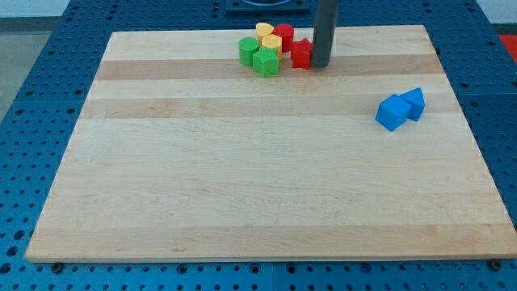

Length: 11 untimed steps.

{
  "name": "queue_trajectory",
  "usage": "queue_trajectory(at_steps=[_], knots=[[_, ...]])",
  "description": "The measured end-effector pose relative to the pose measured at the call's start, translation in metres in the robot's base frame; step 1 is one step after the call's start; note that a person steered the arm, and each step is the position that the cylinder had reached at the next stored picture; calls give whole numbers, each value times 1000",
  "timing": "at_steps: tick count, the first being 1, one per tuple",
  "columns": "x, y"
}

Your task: Move your arm to the green circle

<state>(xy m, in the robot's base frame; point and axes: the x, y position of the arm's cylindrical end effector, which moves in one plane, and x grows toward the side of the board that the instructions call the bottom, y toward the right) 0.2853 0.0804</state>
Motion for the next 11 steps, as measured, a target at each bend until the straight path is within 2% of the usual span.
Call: queue_trajectory(at_steps=[1,4,6,7,8,10,11], knots=[[-2,-13],[37,108],[79,172],[113,174],[119,149],[116,94],[111,89]])
